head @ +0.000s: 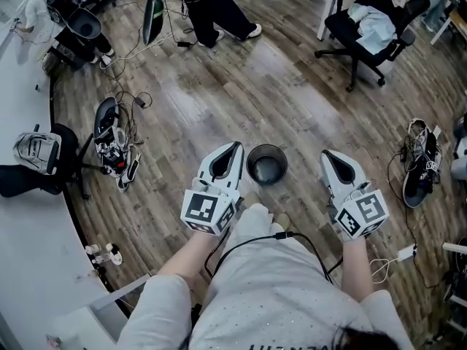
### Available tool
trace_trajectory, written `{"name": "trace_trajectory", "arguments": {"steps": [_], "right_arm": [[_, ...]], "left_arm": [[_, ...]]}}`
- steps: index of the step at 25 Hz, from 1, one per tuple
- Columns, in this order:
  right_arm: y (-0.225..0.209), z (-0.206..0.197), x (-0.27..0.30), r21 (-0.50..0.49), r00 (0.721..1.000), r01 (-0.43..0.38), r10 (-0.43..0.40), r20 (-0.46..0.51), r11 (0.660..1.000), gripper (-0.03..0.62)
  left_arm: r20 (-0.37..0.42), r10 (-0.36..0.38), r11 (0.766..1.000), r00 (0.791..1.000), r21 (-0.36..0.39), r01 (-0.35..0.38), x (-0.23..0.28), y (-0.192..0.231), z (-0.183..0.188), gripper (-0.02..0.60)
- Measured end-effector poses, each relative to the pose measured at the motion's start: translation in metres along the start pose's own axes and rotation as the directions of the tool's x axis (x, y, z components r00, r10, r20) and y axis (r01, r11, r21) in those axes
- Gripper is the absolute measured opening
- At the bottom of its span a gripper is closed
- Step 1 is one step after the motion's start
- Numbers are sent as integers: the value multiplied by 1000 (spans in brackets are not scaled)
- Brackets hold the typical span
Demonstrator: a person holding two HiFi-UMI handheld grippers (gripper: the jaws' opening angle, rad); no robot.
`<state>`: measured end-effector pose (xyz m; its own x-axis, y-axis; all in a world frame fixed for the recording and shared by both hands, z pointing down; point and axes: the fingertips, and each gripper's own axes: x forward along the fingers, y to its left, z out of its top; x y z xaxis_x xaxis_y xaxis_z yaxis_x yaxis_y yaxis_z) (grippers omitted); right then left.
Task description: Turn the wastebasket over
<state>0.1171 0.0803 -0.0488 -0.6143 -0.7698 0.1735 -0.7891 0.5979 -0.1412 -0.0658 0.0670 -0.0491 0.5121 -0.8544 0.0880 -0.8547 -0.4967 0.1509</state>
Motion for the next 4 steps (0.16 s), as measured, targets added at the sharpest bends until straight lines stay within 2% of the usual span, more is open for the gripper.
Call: {"name": "trace_trajectory", "arguments": {"steps": [4], "right_arm": [[5, -1, -1, -1, 1000, -2, 2, 5, 1000, 0]], "left_arm": [[11, 10, 1000, 1000, 6, -10, -5, 3, 2, -2]]}}
